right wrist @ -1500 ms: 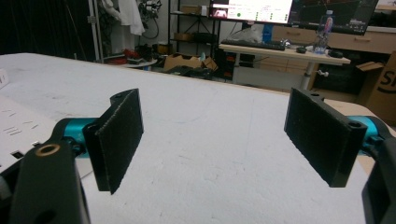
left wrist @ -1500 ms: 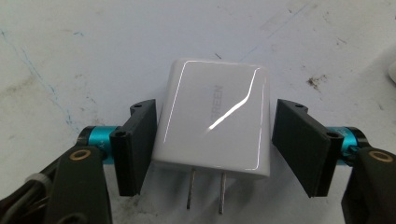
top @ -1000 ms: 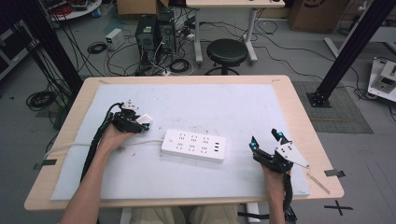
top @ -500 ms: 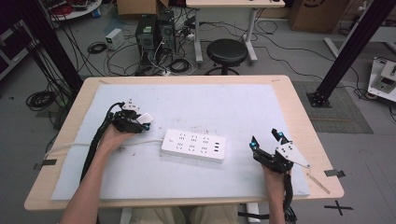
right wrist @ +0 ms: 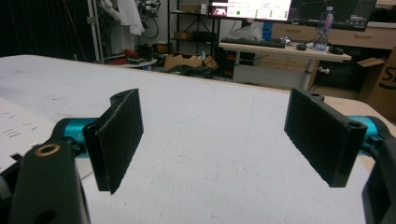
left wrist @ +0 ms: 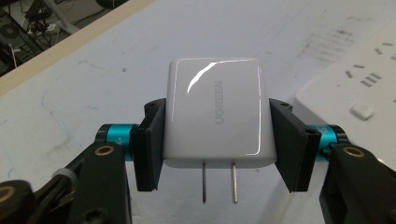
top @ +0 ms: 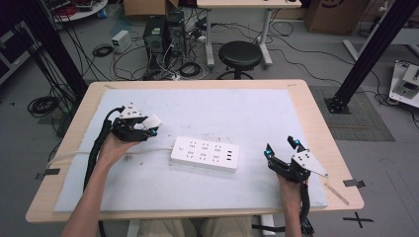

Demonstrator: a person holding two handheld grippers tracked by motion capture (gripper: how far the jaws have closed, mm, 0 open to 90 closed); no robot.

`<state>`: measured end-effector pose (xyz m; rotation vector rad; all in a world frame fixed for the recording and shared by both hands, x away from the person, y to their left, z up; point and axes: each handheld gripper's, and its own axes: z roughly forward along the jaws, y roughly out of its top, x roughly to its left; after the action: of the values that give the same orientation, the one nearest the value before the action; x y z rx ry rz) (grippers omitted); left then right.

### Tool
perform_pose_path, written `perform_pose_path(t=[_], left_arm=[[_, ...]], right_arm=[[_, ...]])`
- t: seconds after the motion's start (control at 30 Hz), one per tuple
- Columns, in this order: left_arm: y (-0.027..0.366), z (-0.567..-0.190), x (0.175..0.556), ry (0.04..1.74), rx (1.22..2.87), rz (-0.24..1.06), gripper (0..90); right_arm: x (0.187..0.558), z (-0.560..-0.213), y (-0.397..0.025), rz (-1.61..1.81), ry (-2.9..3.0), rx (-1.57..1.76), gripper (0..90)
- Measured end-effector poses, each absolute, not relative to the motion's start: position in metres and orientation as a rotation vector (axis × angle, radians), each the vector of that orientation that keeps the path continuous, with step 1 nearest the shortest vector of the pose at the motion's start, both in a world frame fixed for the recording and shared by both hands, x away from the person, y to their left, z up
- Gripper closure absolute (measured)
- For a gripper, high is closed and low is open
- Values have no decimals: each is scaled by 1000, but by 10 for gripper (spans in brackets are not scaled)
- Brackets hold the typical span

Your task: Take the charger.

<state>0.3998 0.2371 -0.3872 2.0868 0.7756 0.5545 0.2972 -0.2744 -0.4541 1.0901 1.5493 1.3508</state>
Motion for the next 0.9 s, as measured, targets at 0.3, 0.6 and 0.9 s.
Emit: perform_pose_path(t=[0.3,0.6,0.9], left_arm=[[217,-370,360,633,2035,645,424],[192,-359,331,501,1985,746,424],[176,-355,314,414,1967,808,424]], right_arm=[[303,-452,-279,1398,1606,1088,199],[299,-434,-274,1512,1646,1029,201],[297,-416,-268,1562,1673,990,201]])
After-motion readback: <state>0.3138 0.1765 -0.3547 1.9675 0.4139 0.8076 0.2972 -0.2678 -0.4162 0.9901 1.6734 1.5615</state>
